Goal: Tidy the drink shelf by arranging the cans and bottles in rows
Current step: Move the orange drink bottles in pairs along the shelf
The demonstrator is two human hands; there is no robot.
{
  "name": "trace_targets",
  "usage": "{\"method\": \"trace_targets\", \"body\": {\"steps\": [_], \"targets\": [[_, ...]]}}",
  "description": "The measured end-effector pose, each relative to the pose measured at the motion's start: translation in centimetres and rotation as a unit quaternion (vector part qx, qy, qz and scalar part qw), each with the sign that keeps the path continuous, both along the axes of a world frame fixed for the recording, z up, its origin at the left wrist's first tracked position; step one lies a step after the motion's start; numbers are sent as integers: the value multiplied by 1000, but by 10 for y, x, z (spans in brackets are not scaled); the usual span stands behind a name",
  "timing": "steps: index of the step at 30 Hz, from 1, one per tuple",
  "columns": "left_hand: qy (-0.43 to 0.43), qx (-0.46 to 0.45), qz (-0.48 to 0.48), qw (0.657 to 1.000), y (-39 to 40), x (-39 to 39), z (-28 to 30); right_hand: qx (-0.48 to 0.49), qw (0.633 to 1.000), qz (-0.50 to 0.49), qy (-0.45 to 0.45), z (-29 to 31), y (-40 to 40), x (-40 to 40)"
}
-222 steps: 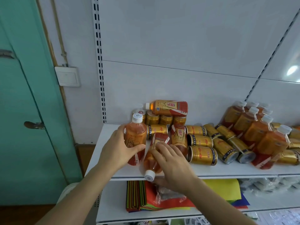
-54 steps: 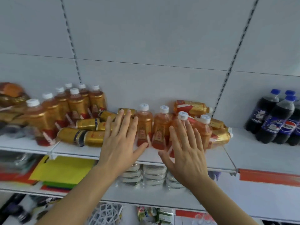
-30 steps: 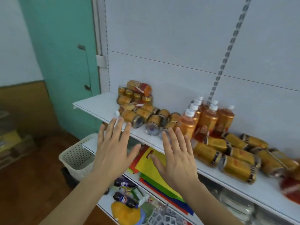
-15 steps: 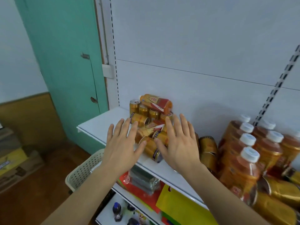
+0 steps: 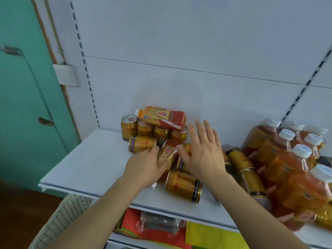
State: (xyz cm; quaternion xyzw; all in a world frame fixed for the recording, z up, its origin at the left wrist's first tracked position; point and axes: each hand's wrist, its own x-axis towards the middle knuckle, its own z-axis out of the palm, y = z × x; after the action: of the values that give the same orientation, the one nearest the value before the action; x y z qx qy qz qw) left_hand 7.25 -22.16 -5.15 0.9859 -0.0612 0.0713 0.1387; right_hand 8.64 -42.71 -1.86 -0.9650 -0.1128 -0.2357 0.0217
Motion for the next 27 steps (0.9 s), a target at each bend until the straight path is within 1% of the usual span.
{"method": "trace_targets", "body": {"steps": [2,6,9,14,18,21,24,27], "targets": [[37,-23,-14,999,-1,6,-2,0,1000,-12,2,-3,5,-4],[76,-69,-23,994,-1,17,0,3,1000,-28,0,-3,6,1],[81,-87,-20,993,3,18,5,1,1000,-27,-4,0,5,9],[71,-88,6,994,26,7,23,18,1000,-14,-7,8,9,23],[44,-62,-2,997,43,0,55,40,999,19,-17,11,19,34],[20,-36,-16,999,58,1,73,42,999,34,-7,13,30,40],[13,17,-60,998,70,6,88,38,998,46,-9,15,36,47],[25,92,-105,990,81,15,109,35,998,49,-15,20,40,58]]}}
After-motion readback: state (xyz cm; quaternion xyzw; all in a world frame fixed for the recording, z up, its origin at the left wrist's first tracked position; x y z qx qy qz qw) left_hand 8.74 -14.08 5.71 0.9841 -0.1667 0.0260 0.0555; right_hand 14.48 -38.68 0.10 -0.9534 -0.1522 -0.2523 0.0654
